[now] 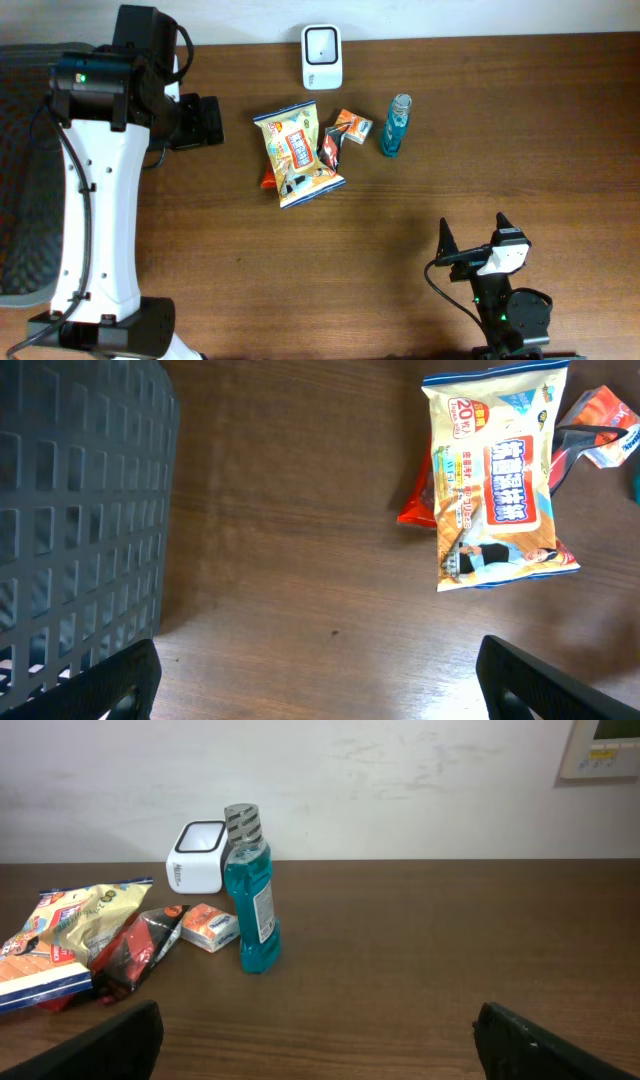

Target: Scan the item barcode

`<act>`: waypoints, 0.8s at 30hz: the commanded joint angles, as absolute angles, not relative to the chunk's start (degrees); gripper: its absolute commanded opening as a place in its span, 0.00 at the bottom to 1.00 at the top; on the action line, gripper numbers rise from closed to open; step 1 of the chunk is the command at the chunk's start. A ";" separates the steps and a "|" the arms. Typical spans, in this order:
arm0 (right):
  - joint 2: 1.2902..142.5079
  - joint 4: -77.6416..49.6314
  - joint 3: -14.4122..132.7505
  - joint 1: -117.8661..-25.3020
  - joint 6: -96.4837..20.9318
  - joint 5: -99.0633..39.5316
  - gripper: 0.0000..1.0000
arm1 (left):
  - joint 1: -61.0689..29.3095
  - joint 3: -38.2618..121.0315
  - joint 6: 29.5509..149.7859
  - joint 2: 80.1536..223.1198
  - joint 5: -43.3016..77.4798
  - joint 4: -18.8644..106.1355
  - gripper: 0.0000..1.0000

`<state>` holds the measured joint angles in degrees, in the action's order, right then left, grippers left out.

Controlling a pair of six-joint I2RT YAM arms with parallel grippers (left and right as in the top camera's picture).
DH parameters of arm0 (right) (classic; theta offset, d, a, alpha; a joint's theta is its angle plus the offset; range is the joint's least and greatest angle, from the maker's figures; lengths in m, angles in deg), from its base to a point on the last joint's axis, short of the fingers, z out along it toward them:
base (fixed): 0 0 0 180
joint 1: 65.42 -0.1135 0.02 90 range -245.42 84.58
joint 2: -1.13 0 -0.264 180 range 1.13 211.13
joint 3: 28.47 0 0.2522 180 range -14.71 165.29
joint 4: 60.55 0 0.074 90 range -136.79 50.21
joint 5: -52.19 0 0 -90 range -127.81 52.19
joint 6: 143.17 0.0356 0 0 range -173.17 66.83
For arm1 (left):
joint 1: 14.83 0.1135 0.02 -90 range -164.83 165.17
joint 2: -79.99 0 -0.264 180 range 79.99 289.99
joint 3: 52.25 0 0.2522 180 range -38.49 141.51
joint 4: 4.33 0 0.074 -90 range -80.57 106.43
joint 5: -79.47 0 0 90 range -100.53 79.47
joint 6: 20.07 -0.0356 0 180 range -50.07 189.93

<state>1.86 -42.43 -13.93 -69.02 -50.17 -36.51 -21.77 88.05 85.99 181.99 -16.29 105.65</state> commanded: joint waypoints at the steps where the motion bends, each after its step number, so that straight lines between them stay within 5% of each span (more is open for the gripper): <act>1: 1.60 -42.28 -14.39 -69.43 -49.95 -37.01 0.98 | -21.42 87.85 86.38 181.59 -15.70 105.57 0.99; 20: 1.60 -43.30 -14.39 -69.45 -49.27 -36.57 0.98 | -21.42 87.85 86.38 181.59 -15.70 105.57 0.99; 24: 1.57 -49.05 -14.39 -69.54 -36.05 -19.85 0.98 | -21.42 87.85 86.40 181.59 -15.70 105.57 0.99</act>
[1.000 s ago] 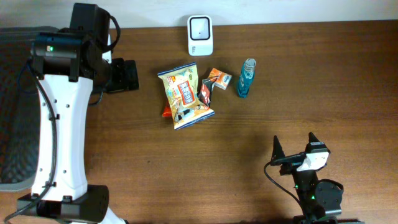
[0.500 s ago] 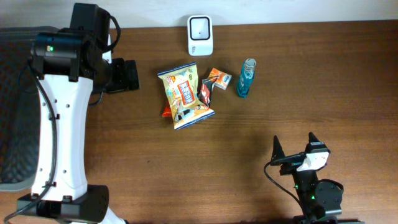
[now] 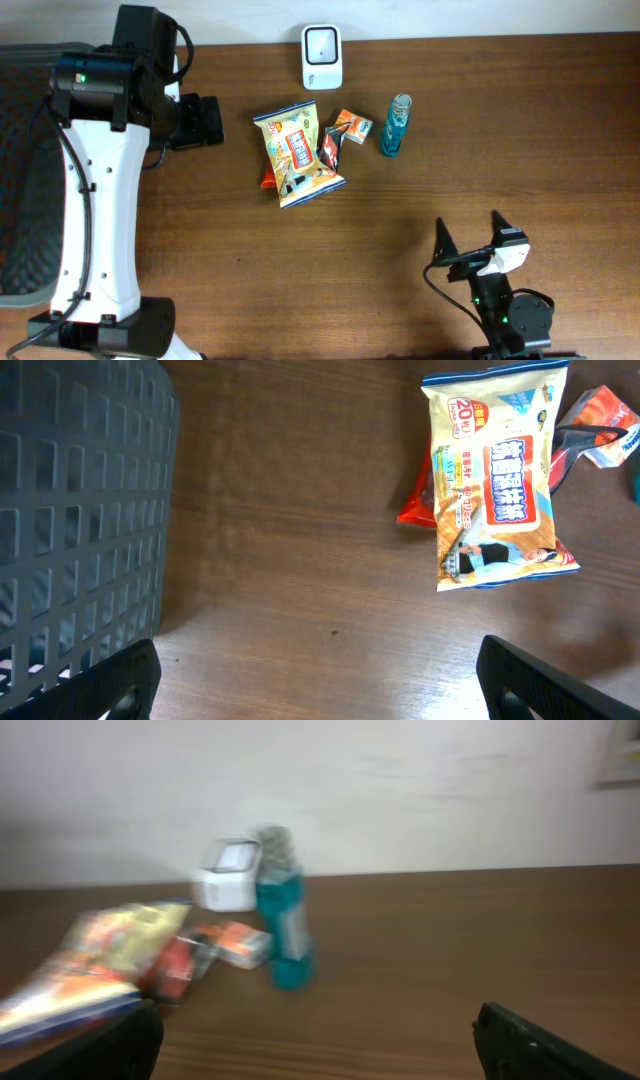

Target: Scan the item barcode

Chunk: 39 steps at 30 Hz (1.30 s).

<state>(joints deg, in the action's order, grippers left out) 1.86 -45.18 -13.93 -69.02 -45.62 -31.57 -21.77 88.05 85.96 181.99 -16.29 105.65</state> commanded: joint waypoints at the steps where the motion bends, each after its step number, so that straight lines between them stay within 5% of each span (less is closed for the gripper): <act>1: 1.60 -52.46 -14.39 -69.54 -33.58 -16.66 0.98 | -21.42 87.85 86.40 181.59 -15.70 105.57 0.99; 7: 1.57 -66.95 -14.39 -69.54 -29.69 -5.30 0.98 | -21.42 87.85 86.38 181.59 -15.70 105.57 0.99; 12: 1.60 -77.58 -10.92 -69.52 -31.63 -11.94 0.98 | -21.42 87.85 86.38 181.59 -15.70 105.57 0.99; 18: 8.96 -49.53 8.49 -69.54 -48.03 -12.14 0.98 | -21.42 87.85 86.40 181.59 -15.70 105.57 0.99; 27: 44.83 -10.98 41.48 -69.54 -52.46 -5.60 0.99 | -21.42 87.85 86.38 181.59 -15.70 105.57 0.99; 33: 63.32 -20.44 46.33 -69.54 -43.15 19.47 0.98 | -21.42 87.85 86.38 181.59 -15.70 105.57 0.99; 39: 73.70 -26.87 47.81 -70.33 -31.02 4.74 0.98 | -21.42 87.85 86.38 181.59 -15.70 105.57 0.99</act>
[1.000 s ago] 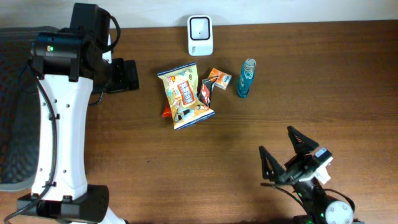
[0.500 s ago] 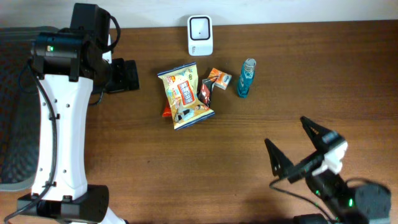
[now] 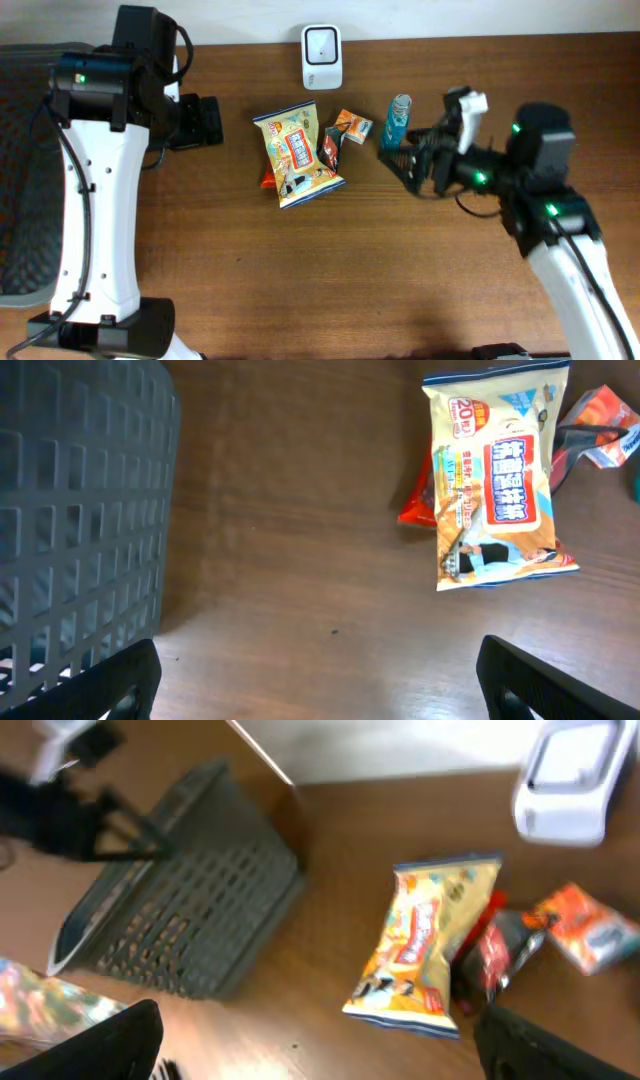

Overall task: Scan the item barcode
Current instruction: 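Move the right gripper to the blue mouthwash bottle and grasp it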

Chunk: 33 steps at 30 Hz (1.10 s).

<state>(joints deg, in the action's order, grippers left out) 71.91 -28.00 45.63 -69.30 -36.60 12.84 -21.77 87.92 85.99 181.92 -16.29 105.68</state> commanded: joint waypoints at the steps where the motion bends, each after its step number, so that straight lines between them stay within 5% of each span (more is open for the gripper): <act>1: 73.90 -24.77 48.99 -70.94 -31.02 -1.23 0.98 | -21.42 87.85 86.38 181.59 -15.70 105.57 0.99; 6: 78.38 -4.70 64.69 -77.06 -31.50 -37.73 0.98 | -21.42 87.85 86.38 181.59 -15.70 105.57 0.99; 10: 89.18 7.05 76.75 -77.06 -35.42 -33.14 0.98 | -21.42 87.85 86.40 181.59 -15.70 105.57 0.99; 16: 94.73 0.15 77.67 -77.04 -34.52 -32.18 0.99 | -21.42 87.85 86.38 181.59 -15.70 105.57 0.99; 18: 95.95 -2.10 77.65 -77.04 -30.19 -34.02 0.86 | -21.42 87.85 86.40 181.59 -15.70 105.57 0.99; 25: 103.80 -8.38 77.67 -77.04 -31.90 -34.00 0.72 | -21.42 87.85 86.40 181.59 -15.70 105.57 0.99; 33: 108.04 -12.16 77.65 -77.06 -33.40 -36.33 0.70 | -21.42 87.85 86.40 181.59 -15.70 105.57 0.99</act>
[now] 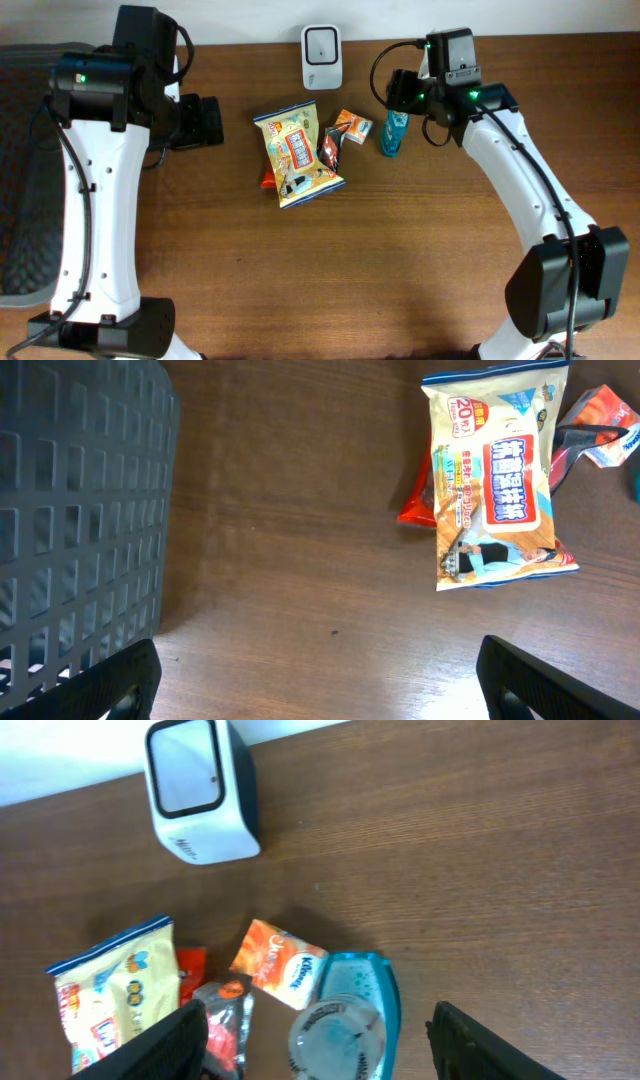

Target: Scan the item barcode

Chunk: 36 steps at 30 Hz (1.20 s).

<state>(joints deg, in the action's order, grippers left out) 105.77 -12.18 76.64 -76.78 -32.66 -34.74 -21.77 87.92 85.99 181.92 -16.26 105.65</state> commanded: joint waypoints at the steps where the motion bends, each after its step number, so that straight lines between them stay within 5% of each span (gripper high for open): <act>1: 108.50 -12.16 77.65 -77.08 -33.40 -36.36 0.70 | -21.42 87.85 86.40 181.59 -15.70 105.57 0.99; 17: 111.23 -8.75 77.52 -74.33 -33.40 -42.98 0.42 | -21.42 87.85 86.40 181.59 -15.70 105.57 0.99; 36: 111.36 -6.21 69.43 -65.02 -34.89 -45.27 0.43 | -21.42 87.85 86.38 181.59 -15.70 105.57 0.99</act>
<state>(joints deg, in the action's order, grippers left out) 110.71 -6.78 72.88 -65.78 -33.75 -41.89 -21.77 87.92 85.99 181.92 -16.26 105.65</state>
